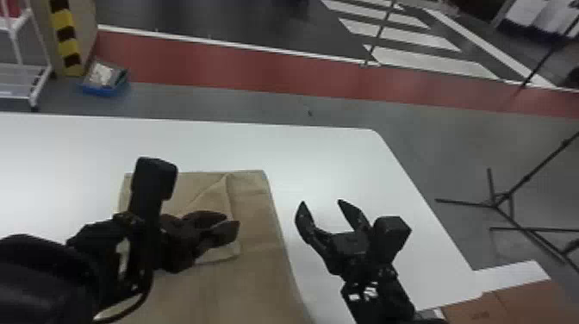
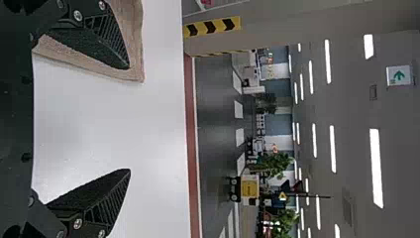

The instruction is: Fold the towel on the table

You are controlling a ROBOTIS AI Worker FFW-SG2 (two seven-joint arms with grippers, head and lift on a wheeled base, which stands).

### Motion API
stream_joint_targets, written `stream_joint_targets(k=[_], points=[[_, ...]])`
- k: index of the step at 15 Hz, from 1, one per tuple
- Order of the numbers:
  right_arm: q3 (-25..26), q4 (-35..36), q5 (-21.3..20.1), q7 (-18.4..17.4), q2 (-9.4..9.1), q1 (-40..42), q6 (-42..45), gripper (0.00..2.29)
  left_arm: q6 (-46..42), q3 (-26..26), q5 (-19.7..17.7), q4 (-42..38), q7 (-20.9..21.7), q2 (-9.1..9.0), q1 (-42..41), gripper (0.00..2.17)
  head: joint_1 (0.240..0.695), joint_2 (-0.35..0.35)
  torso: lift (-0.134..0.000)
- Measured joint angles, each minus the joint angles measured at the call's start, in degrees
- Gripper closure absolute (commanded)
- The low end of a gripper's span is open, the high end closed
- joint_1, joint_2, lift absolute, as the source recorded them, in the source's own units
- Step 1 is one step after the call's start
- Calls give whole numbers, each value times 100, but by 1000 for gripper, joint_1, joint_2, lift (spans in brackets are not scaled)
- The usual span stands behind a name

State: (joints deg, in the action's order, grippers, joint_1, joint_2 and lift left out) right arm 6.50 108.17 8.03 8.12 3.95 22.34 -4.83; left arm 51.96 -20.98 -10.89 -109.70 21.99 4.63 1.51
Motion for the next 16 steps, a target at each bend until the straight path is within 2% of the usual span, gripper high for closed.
stream_joint_targets(k=[3, 6, 8, 10, 15, 16], points=[[-215, 24, -18, 6, -5, 165, 102, 174, -157, 551, -33, -154, -9, 51, -241, 33, 695, -312, -123], [-583, -1, -97, 158, -5, 279, 120, 225, -875, 1299, -11, -219, -35, 148, -595, 43, 695, -185, -123], [-780, -74, -133, 318, -4, 332, 118, 319, -1680, 1578, -21, -197, -183, 298, -828, 43, 695, -107, -123], [-878, -197, -184, 603, -2, 368, 160, 319, -2116, 1706, -68, -152, -170, 381, -979, 43, 695, -44, -123], [-888, -225, -419, 1065, 12, 618, 438, 323, -2315, 1718, -96, 101, -115, 407, -967, 39, 695, -20, -123], [-882, -209, -487, 1102, 21, 650, 444, 380, -2317, 1704, -97, 131, -115, 407, -939, 39, 695, -20, -123]])
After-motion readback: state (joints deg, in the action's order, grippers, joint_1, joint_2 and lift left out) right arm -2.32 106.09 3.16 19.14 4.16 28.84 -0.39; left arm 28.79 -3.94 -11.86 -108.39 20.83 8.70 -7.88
